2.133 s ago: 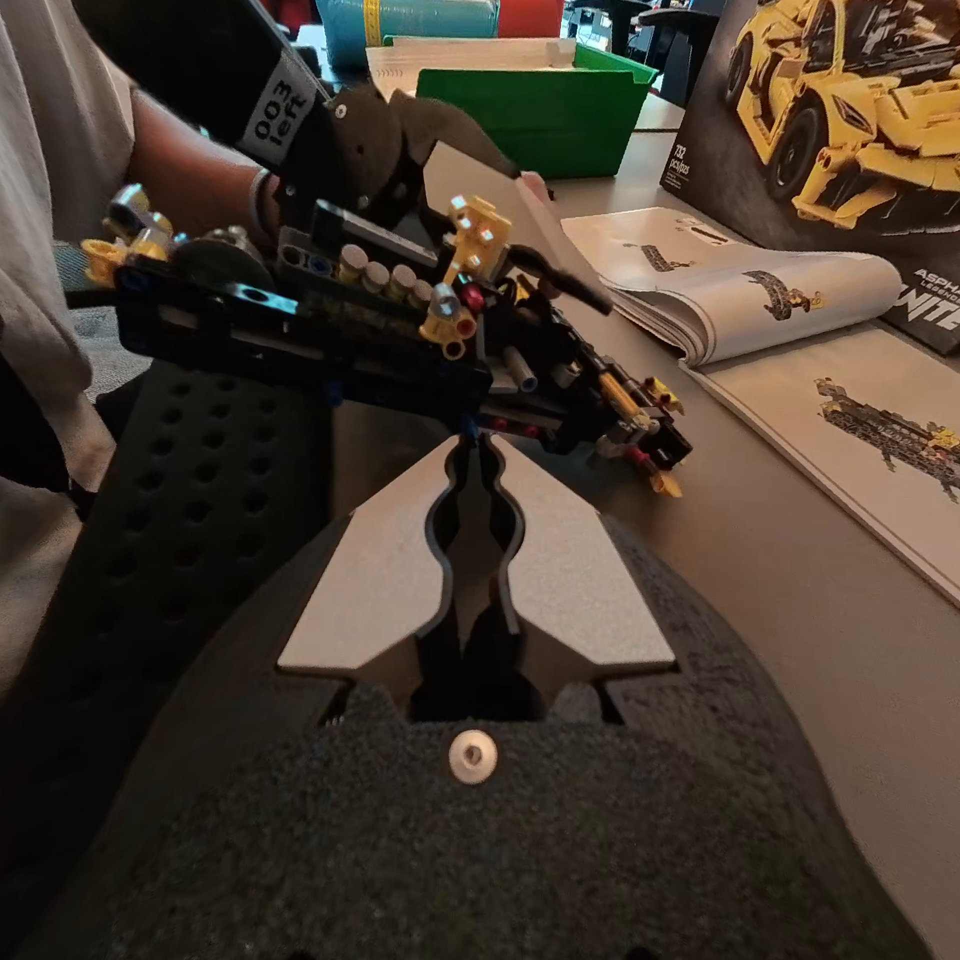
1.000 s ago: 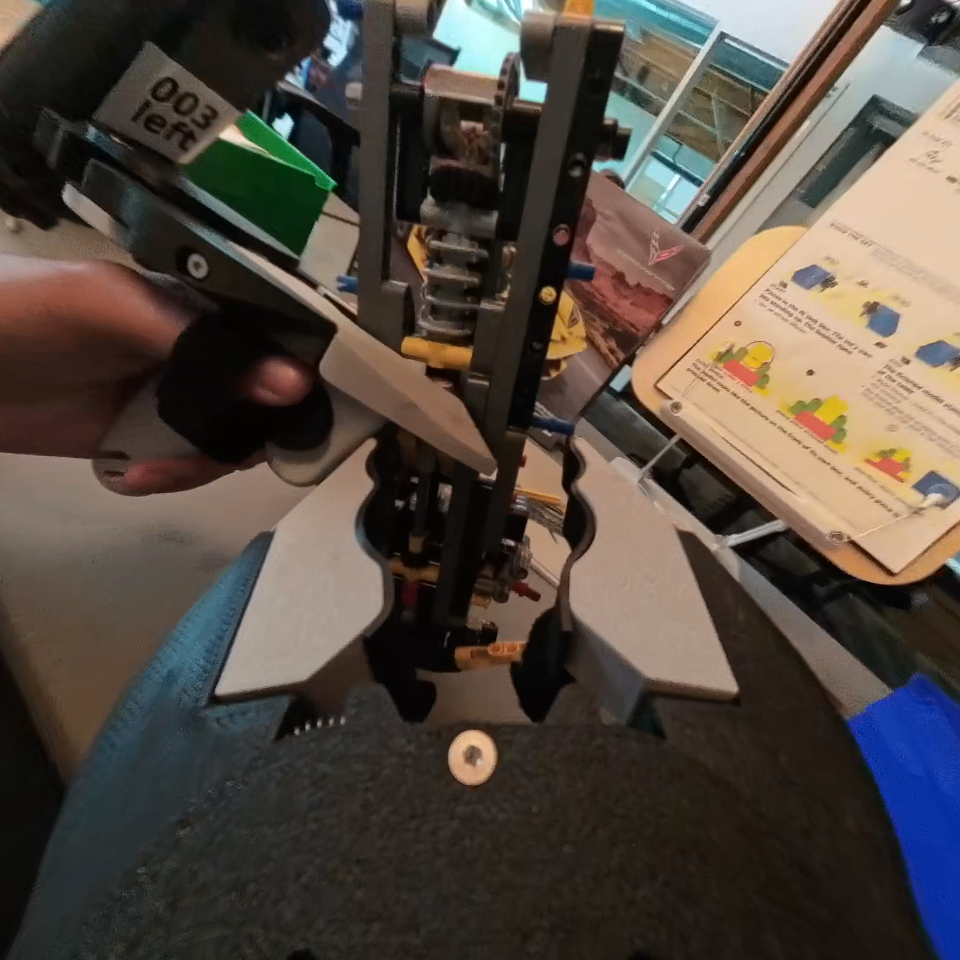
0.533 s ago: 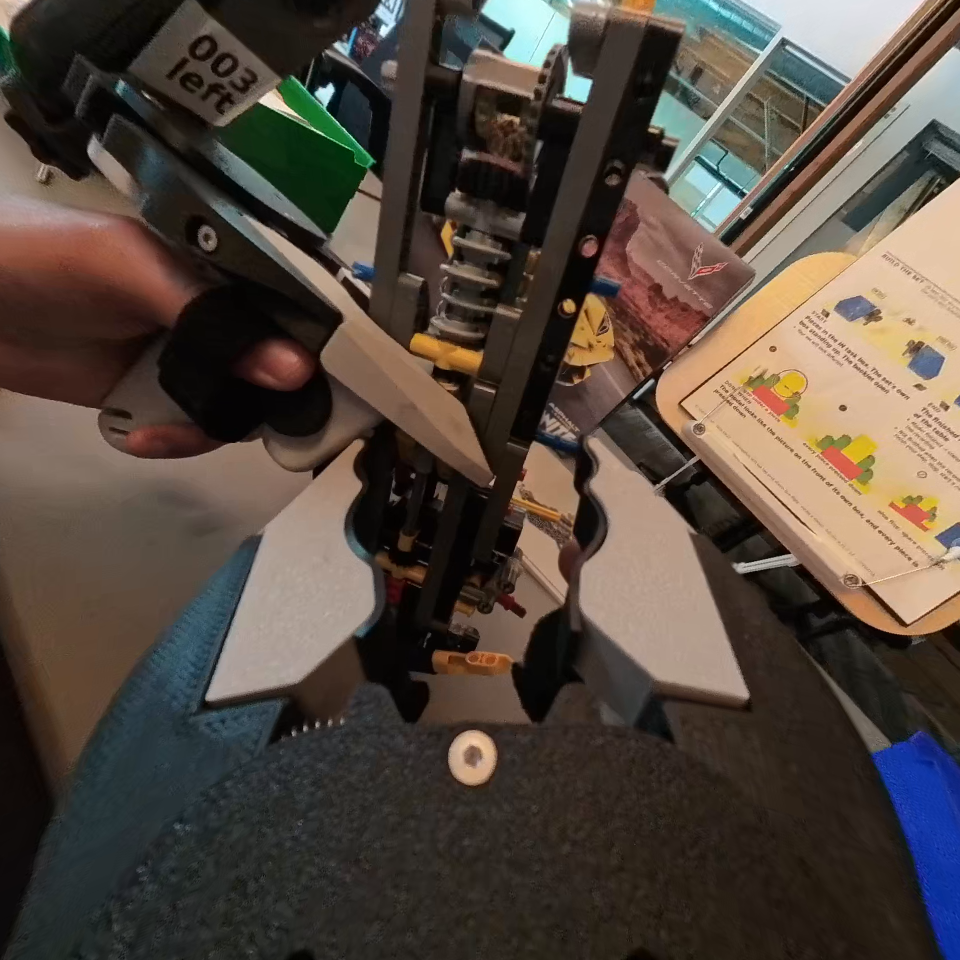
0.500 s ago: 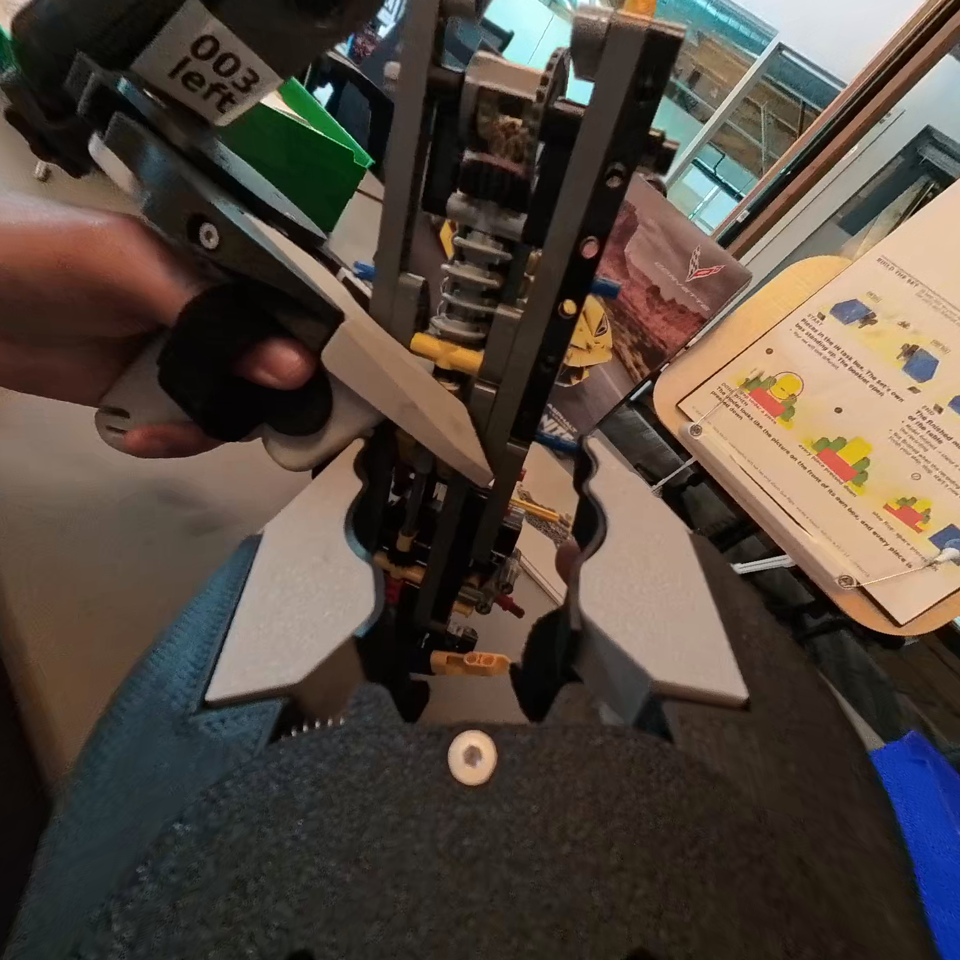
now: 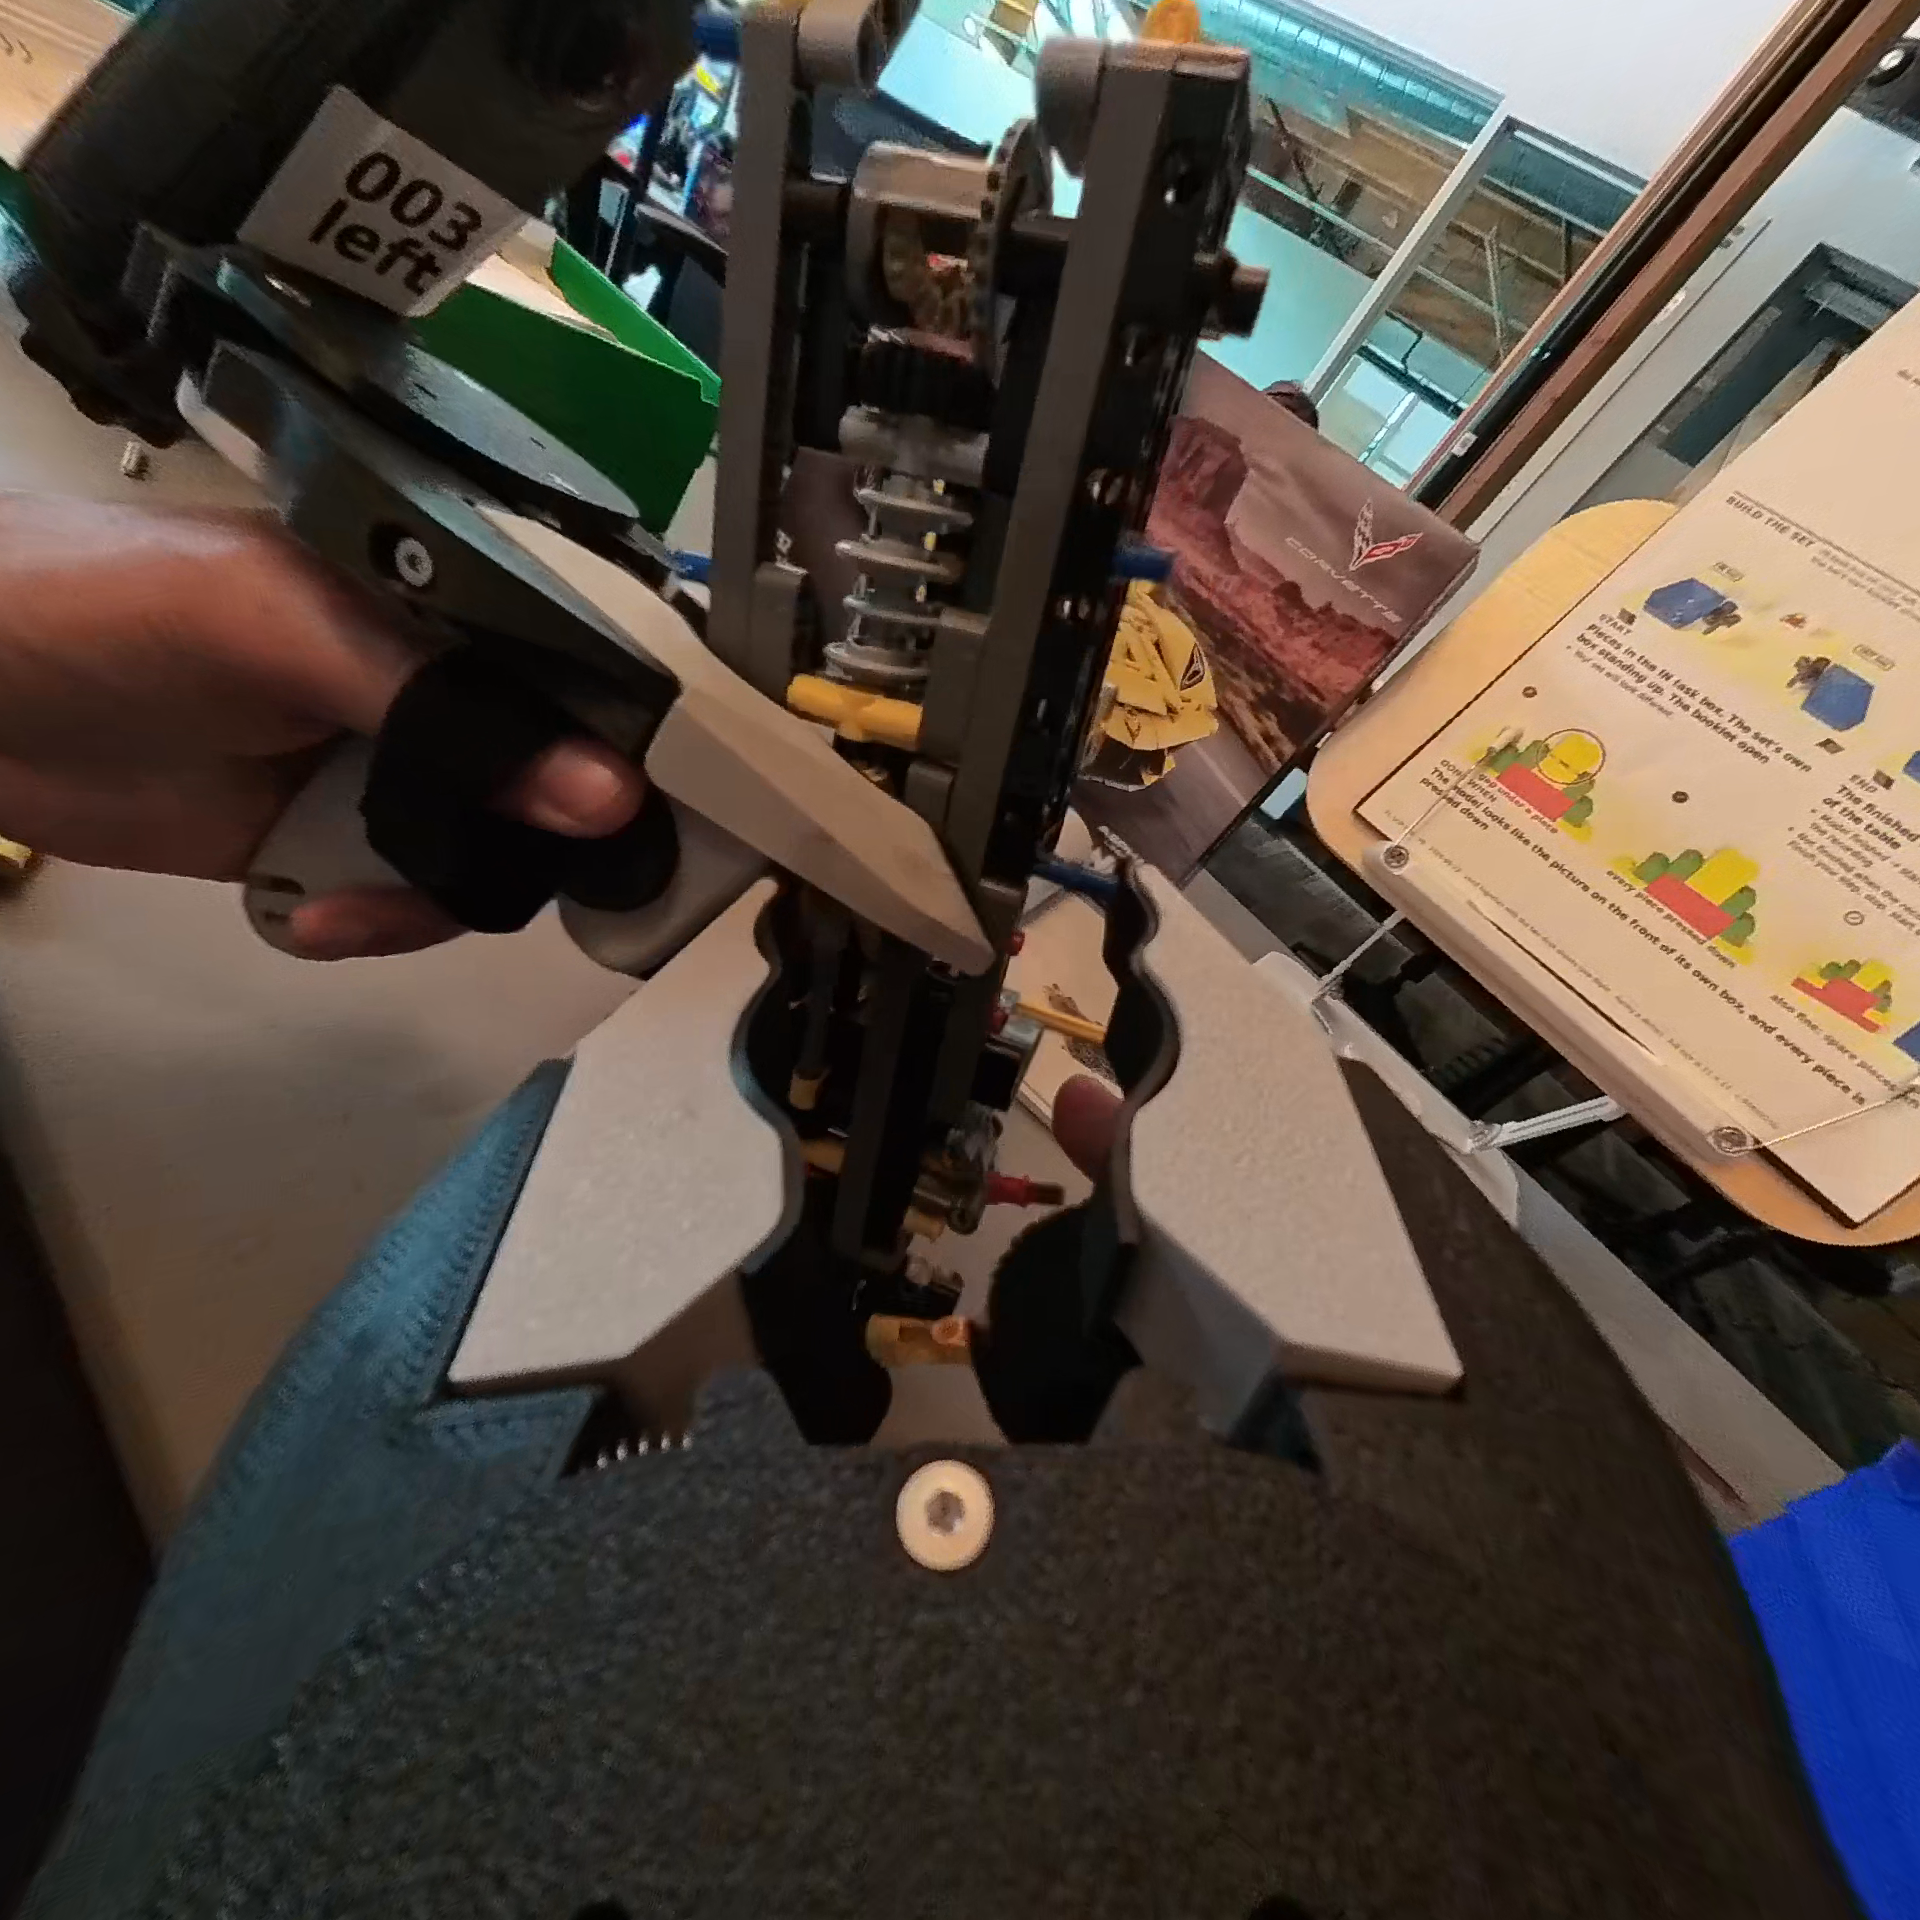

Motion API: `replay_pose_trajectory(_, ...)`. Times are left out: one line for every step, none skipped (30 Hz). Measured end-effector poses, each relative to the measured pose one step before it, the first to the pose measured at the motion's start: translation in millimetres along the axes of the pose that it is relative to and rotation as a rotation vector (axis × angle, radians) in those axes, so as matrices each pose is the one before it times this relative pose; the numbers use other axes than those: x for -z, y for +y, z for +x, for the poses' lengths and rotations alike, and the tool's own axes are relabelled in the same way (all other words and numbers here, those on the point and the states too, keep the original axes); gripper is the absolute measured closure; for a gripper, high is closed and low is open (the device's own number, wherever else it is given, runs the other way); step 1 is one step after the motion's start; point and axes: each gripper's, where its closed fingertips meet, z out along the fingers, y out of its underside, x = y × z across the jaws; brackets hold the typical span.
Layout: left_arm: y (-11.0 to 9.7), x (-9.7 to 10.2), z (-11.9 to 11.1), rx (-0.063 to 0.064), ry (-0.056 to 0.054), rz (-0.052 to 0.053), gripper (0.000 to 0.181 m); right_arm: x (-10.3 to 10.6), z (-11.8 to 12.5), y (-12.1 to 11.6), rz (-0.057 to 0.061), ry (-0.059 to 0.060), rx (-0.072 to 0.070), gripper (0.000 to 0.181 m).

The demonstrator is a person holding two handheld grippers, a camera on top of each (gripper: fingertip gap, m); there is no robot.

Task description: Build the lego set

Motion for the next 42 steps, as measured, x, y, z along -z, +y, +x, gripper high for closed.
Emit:
replay_pose_trajectory(-0.36,-1.42,-1.25,0.0076,-0.0163,0.0014,0.135,-1.88,1.03,3.71,-0.0284,0.0274,0.0325,0.121)
replay_pose_trajectory(-0.29,-1.53,-1.14,0.0027,-0.0138,-0.0036,0.135,-1.87,2.60,3.07,-0.0227,0.0299,0.0553,0.119)
replay_pose_trajectory(-0.18,-0.90,-0.44,-0.0020,-0.0035,-0.0080,0.135,-0.71,1.23,1.00,-0.0057,-0.0013,-0.0009,0.119)
replay_pose_trajectory(-0.07,0.46,0.05,0.0027,0.0071,0.0003,0.135,-0.12,0.11,-0.50,0.0050,-0.0018,-0.0005,0.119)
replay_pose_trajectory(0.39,0.83,0.56,-0.0022,0.0053,0.0067,0.135,0.36,-0.88,-0.35,0.0019,0.0026,0.0066,0.119)
replay_pose_trajectory(0.14,1.08,0.73,-0.0022,0.0070,0.0047,0.135,0.71,-1.04,-1.09,0.0018,-0.0044,-0.0101,0.120)
replay_pose_trajectory(0.13,0.56,0.25,0.0099,0.0135,0.0003,0.134,0.31,-0.41,-0.72,0.0059,-0.0042,0.0067,0.120)
replay_pose_trajectory(-0.24,0.08,-0.77,0.0164,0.0139,-0.0026,0.134,-0.95,0.44,-0.24,0.0059,-0.0017,0.0067,0.120)
replay_pose_trajectory(-0.44,-0.11,-1.49,0.0155,0.0144,-0.0039,0.133,-1.47,0.65,-0.42,0.0033,0.0022,0.0019,0.120)
replay_pose_trajectory(-0.52,0.18,-1.14,0.0036,0.0147,-0.0073,0.132,-0.79,0.07,-1.60,0.0009,0.0007,-0.0240,0.120)
replay_pose_trajectory(-0.37,0.42,-0.72,-0.0016,0.0169,-0.0059,0.132,-0.02,-0.07,-2.14,0.0117,-0.0191,-0.0432,0.122)
replay_pose_trajectory(-0.06,0.36,0.63,-0.0031,0.0220,0.0020,0.132,1.14,1.41,-1.58,0.0187,-0.0197,-0.0238,0.126)
replay_pose_trajectory(-0.24,0.80,0.48,-0.0084,0.0193,0.0093,0.132,2.52,2.27,-0.17,0.0116,-0.0076,-0.0020,0.126)
replay_pose_trajectory(-0.89,1.70,-2.11,0.0040,0.0098,0.0135,0.132,3.66,3.62,-0.07,0.0184,-0.0013,-0.0222,0.126)
replay_pose_trajectory(-0.88,2.19,-2.73,0.0174,0.0162,0.0108,0.132,4.20,0.33,1.14,0.0146,-0.0303,-0.0594,0.130)
replay_pose_trajectory(-0.53,2.67,-1.40,0.0175,0.0300,0.0013,0.132,2.78,-0.86,5.81,-0.0134,-0.0335,-0.0679,0.129)
replay_pose_trajectory(-1.20,3.03,-3.78,0.0071,0.0040,0.0024,0.132,2.37,1.09,8.23,-0.0216,-0.0166,-0.0520,0.122)
replay_pose_trajectory(-1.48,2.92,-2.28,-0.0206,0.0058,0.0056,0.131,3.02,0.86,6.69,-0.0110,-0.0236,-0.0464,0.123)
replay_pose_trajectory(-0.15,2.34,2.02,-0.0491,0.0235,0.0019,0.131,2.65,-1.32,4.92,-0.0125,-0.0473,-0.0640,0.129)
replay_pose_trajectory(0.48,2.15,3.30,-0.0578,0.0126,-0.0086,0.131,1.72,-3.57,3.33,-0.0113,-0.0678,-0.0845,0.130)
replay_pose_trajectory(0.78,1.27,4.94,-0.0856,0.0026,-0.0114,0.131,1.18,-0.84,2.04,-0.0086,-0.0568,-0.1075,0.129)
replay_pose_trajectory(1.92,0.52,8.42,-0.1253,0.0104,-0.0133,0.131,1.37,-3.27,0.77,-0.0061,-0.0779,-0.1130,0.129)
replay_pose_trajectory(3.28,-0.64,11.30,-0.1439,0.0171,-0.0199,0.130,0.90,-7.19,3.19,-0.0211,-0.1009,-0.1124,0.134)
replay_pose_trajectory(3.16,-1.91,11.37,-0.1302,0.0090,-0.0258,0.131,-0.54,-2.32,5.78,-0.0346,-0.0676,-0.1082,0.134)
replay_pose_trajectory(1.05,-2.95,9.37,-0.0929,-0.0037,-0.0209,0.131,-0.35,0.38,6.01,-0.0290,-0.0463,-0.0922,0.131)
replay_pose_trajectory(-1.02,-2.91,9.41,-0.0756,0.0017,-0.0078,0.131,0.70,-4.57,5.21,-0.0233,-0.0699,-0.0646,0.130)
replay_pose_trajectory(-1.91,-2.08,8.50,-0.0771,-0.0020,-0.0010,0.131,1.69,-0.73,3.70,-0.0250,-0.0376,-0.0332,0.131)
replay_pose_trajectory(-1.08,-1.45,6.42,-0.0849,-0.0115,-0.0054,0.132,3.05,3.14,2.33,-0.0158,-0.0050,-0.0160,0.131)
replay_pose_trajectory(-0.81,-0.77,4.18,-0.0781,-0.0209,-0.0066,0.132,3.04,2.53,0.86,0.0019,-0.0025,-0.0048,0.133)
replay_pose_trajectory(-1.08,-0.59,2.76,-0.0510,-0.0178,-0.0023,0.132,1.40,1.28,0.47,0.0005,-0.0060,-0.0011,0.137)
replay_pose_trajectory(-1.00,-0.61,2.63,-0.0269,-0.0065,0.0026,0.132,-0.48,-2.10,1.17,-0.0072,-0.0158,0.0068,0.140)
replay_pose_trajectory(-0.51,-0.92,1.56,-0.0176,-0.0066,-0.0001,0.132,-2.51,-5.14,3.67,-0.0229,-0.0233,0.0240,0.145)
replay_pose_trajectory(2.46,-1.37,1.86,-0.0264,-0.0018,-0.0189,0.132,-2.67,-1.33,2.27,-0.0158,0.0092,0.0405,0.153)
replay_pose_trajectory(2.55,-1.36,2.85,-0.0345,0.0024,-0.0120,0.131,-2.34,1.41,0.07,-0.0008,0.0313,0.0438,0.154)
replay_pose_trajectory(1.60,-1.04,3.04,-0.0323,0.0028,-0.0018,0.131,-2.10,1.86,1.25,-0.0068,0.0301,0.0375,0.161)
replay_pose_trajectory(1.60,-0.81,2.19,-0.0273,-0.0014,-0.0039,0.131,-1.11,7.02,2.22,-0.0152,0.0565,0.0433,0.172)
replay_pose_trajectory(2.67,-0.89,1.26,-0.0238,-0.0048,-0.0149,0.131,-0.49,2.92,1.04,-0.0035,0.0265,0.0423,0.173)
replay_pose_trajectory(3.36,-0.80,-0.39,-0.0229,-0.0130,-0.0202,0.129,0.29,1.82,-0.96,0.0024,0.0189,0.0249,0.173)
replay_pose_trajectory(4.21,-0.53,-1.90,-0.0200,-0.0193,-0.0257,0.127,1.66,1.96,-2.76,0.0098,0.0231,0.0468,0.174)
replay_pose_trajectory(2.81,-0.29,-2.64,-0.0170,-0.0219,-0.0176,0.127,2.27,0.84,-3.30,0.0154,0.0185,0.0623,0.174)
replay_pose_trajectory(1.57,0.39,-2.86,-0.0081,-0.0209,-0.0094,0.127,2.20,-1.51,-3.15,0.0169,-0.0037,0.0404,0.174)
replay_pose_trajectory(3.23,0.59,-1.74,-0.0018,-0.0095,-0.0206,0.125,1.79,-1.69,-2.32,0.0154,-0.0096,0.0198,0.174)
